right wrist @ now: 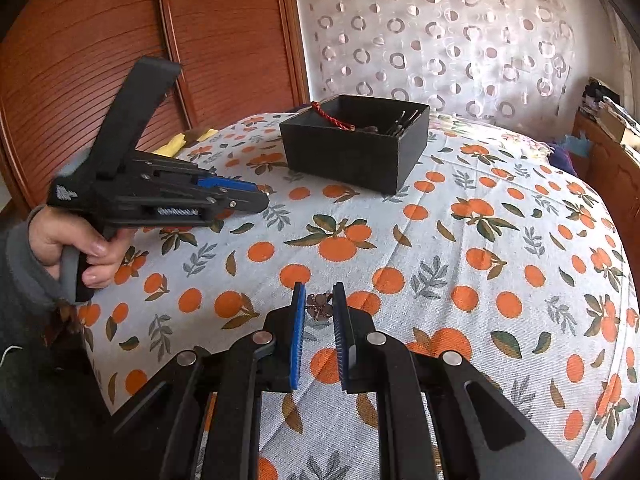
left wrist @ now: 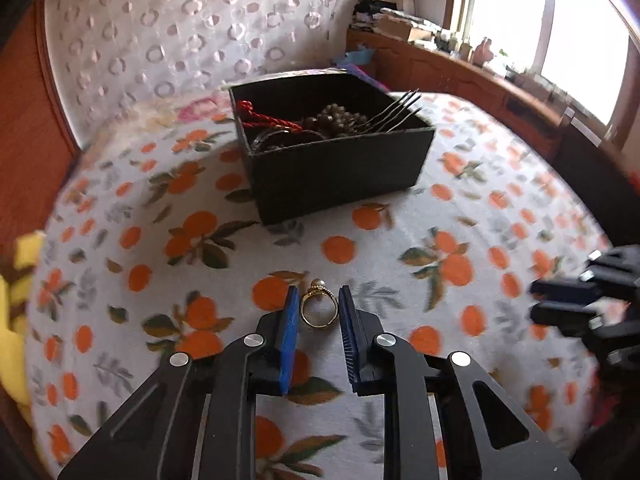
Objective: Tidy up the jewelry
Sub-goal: 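Grasp the gold ring with the left tool while the right tool grasps a small charm, then lower ring and charm into the black box and open both tools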
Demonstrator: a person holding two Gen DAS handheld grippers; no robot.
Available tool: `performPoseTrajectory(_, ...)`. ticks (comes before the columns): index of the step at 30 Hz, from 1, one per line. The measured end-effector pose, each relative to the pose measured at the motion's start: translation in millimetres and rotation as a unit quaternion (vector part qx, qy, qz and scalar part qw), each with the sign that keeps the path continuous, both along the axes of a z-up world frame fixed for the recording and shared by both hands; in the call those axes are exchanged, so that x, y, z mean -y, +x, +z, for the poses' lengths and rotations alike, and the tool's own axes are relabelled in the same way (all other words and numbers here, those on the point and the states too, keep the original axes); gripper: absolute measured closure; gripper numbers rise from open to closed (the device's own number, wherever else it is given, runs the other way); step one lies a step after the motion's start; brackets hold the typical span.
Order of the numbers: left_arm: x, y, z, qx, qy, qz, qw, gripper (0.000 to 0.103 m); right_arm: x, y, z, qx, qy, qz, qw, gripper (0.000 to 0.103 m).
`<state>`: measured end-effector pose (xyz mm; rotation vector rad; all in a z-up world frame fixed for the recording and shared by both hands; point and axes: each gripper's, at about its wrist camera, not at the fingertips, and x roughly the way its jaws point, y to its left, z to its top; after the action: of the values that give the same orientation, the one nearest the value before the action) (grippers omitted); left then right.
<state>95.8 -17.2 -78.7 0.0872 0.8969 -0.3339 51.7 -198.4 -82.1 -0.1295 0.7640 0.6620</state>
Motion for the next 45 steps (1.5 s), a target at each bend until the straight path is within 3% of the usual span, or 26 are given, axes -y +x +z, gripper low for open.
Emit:
performPoseTrajectory(6, 6.2, -5.1, 27.7, 0.041, -0.008, 0.0, 0.9991, 0.084, -0.5, 4.4, 0.7, -0.002, -0.008, -0.001, 1.0, 0.088)
performPoseTrajectory(13, 6.8, 11.8, 49.7, 0.07, -0.02, 0.009, 0.9973, 0.084, 5.6, 28.4, 22.2, 0.023, -0.015, -0.017, 0.999, 0.088)
performPoseTrajectory(29, 6.4, 61.0, 64.5, 0.09, -0.015, 0.033, 0.9953, 0.084, -12.3, 94.9, 53.3, 0.047, 0.006, -0.028, 0.998, 0.088)
performPoseTrajectory(31, 3.9, 64.5, 61.4, 0.088, -0.017, 0.04, 0.9952, 0.076, -15.2, 104.3, 53.5, 0.043, 0.011, -0.029, 0.999, 0.088)
performPoseTrajectory(32, 2.2, 64.8, 60.1, 0.088, -0.017, 0.044, 0.9949, 0.066, -16.1, 109.8, 53.6, 0.038, 0.015, -0.029, 0.999, 0.088)
performPoseTrajectory(37, -6.4, 57.2, 59.2, 0.094, -0.016, 0.057, 0.9939, 0.056, -22.6, 126.7, 57.9, 0.036, 0.025, -0.028, 0.999, 0.088)
performPoseTrajectory(42, -15.4, 46.0, 63.8, 0.107, -0.01, 0.074, 0.9915, 0.024, -33.4, 140.1, 62.0, 0.039, 0.019, -0.024, 0.999, 0.087)
performPoseTrajectory(45, -19.3, 40.7, 65.2, 0.111, -0.001, 0.084, 0.9903, 0.019, -38.0, 147.7, 61.9, 0.04, 0.016, -0.026, 0.999, 0.087)
